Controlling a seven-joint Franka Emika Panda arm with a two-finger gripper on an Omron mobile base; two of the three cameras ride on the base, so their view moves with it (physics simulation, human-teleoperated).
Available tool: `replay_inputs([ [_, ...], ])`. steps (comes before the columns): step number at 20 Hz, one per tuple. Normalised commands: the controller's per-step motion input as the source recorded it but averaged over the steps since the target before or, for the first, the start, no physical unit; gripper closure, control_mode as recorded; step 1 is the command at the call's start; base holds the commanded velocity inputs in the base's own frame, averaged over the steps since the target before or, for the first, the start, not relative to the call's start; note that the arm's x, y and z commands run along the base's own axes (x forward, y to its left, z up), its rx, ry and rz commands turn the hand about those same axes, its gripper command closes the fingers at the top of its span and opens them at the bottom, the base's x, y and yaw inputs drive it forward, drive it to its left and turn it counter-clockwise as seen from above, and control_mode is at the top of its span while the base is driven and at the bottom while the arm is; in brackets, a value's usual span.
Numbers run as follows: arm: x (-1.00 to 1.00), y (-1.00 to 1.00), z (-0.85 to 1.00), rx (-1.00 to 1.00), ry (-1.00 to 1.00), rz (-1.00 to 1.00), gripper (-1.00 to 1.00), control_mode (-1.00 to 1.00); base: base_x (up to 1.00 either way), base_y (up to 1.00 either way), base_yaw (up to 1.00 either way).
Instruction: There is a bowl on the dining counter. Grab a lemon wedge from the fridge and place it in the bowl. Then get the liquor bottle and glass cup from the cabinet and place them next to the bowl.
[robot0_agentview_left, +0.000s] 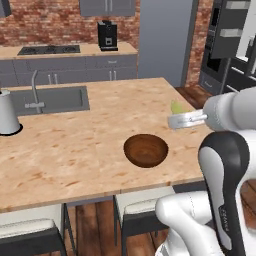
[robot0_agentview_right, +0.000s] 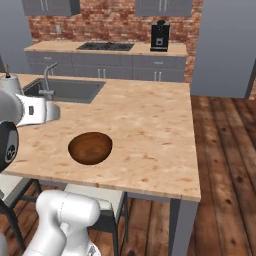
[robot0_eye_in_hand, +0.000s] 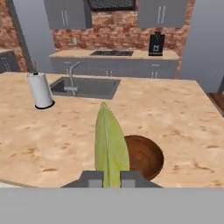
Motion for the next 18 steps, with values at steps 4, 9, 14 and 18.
replay_inputs([
  [4, 0.61, -0.13, -0.36, 0.08, 0.41, -0.21, 1.0, -1.0, 0.0, 0.0, 0.0],
  [9, 0.54, -0.16, -0.43, 0.07, 0.4, -0.15, 1.0, -1.0, 0.0, 0.0, 0.0],
  [14, 0.49, -0.15, -0.52, 0.06, 0.29, -0.13, 1.0, -1.0, 0.0, 0.0, 0.0],
  [18, 0.48, -0.09, -0.52, 0.03, 0.18, -0.07, 1.0, -1.0, 0.0, 0.0, 0.0],
])
